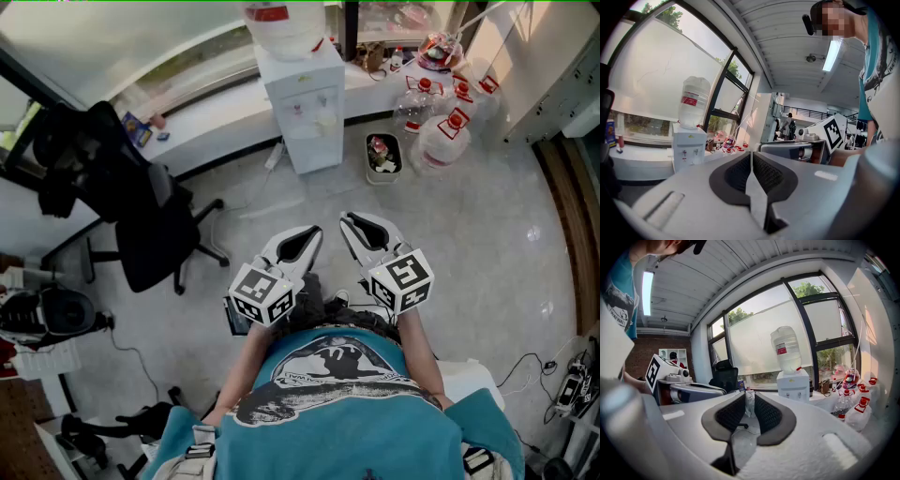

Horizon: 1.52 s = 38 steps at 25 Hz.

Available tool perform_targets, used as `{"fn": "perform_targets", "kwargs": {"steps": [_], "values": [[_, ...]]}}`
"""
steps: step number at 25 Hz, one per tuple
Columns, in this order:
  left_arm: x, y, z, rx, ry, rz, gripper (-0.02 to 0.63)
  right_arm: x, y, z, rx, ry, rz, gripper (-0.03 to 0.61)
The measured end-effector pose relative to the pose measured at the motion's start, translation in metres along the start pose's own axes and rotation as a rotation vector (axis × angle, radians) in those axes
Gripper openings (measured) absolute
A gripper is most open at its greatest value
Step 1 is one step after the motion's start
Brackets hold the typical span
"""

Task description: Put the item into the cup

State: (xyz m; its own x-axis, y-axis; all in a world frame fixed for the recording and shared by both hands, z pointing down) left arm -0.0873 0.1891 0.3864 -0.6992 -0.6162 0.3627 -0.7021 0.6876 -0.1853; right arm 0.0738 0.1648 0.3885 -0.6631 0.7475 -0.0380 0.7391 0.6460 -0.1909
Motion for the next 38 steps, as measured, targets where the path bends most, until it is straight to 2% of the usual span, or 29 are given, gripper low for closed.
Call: {"fn": "perform_targets", "kwargs": {"steps": [13, 24, 30, 38], "values": [[-0.007, -0.001, 0.000, 0.015, -0.003, 0.006, 0.008, -0.002, 0.004, -0.001, -0.017, -0.028, 0.006, 0.061], [-0.002, -0.008, -0.004, 0.056, 0.001, 0.012, 0.008, -0.013, 0.002, -0.011, -0.022, -0.094, -0.008, 0.061], [0.019, -0.022, 0.002, 0.058, 0.019, 0.013, 0.006, -0.025, -0.016, -0.014, -0.001, -0.113, -0.002, 0.061], [0.068, -0.065, 0.025, 0.067, 0.049, 0.005, 0.006, -0.073, -0.062, -0.009, 0.041, -0.133, -0.013, 0.061]]}}
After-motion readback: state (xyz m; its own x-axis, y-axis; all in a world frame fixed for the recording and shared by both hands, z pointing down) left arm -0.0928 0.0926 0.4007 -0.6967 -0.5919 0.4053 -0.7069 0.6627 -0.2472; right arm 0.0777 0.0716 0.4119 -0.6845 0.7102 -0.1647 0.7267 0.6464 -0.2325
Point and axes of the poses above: the fingertips, and each gripper's own axes: y backward along the fingers, x to its left, z out of its top, the point moved 8 cm from there along y, backward along the fingers, and after that the axes turned 9 degrees about y, right-handed, at the moved point
